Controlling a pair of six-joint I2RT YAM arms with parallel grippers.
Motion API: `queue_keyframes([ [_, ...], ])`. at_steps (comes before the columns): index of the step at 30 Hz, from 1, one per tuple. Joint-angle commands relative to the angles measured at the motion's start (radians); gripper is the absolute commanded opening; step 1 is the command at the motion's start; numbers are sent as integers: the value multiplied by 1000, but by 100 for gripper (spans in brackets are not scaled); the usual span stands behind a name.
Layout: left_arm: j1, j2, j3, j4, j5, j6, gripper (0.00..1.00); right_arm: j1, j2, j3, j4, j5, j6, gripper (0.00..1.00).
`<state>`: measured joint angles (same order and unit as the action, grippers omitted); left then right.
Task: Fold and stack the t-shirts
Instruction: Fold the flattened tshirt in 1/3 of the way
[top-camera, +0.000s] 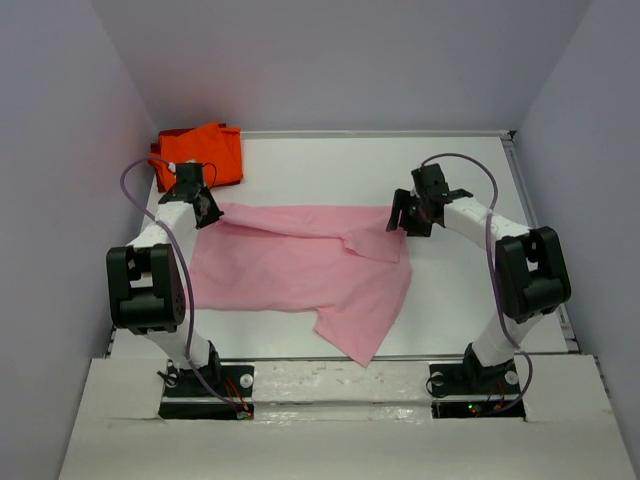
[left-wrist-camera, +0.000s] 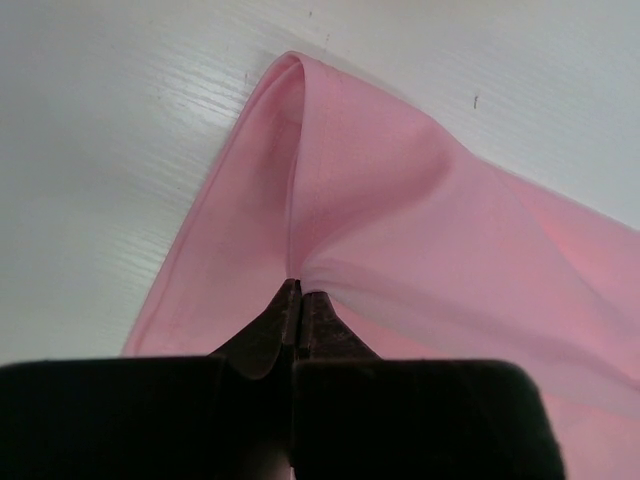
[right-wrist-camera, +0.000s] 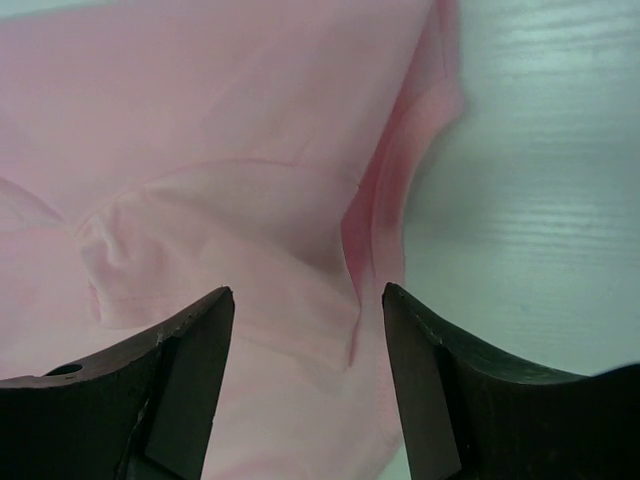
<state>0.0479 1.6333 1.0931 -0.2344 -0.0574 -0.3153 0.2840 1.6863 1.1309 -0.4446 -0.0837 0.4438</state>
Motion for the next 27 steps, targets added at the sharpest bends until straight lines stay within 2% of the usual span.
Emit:
queue_keyframes([
  [1,6,-43,2,6,4,8,5,29,45,112,78,-56,30,66],
  [10,6,-38,-24,26,2,18,5,69,73,230,43,-77,33,66],
  [15,6,-35,-35,33,2,21,5,80,167,239,64,-87,36,66],
  [21,6,-46,-32,30,2,22,4,80,225,168,119,-88,49,65],
  [27,6,-70,-35,9,-27,35,6,80,179,95,119,-59,42,65],
])
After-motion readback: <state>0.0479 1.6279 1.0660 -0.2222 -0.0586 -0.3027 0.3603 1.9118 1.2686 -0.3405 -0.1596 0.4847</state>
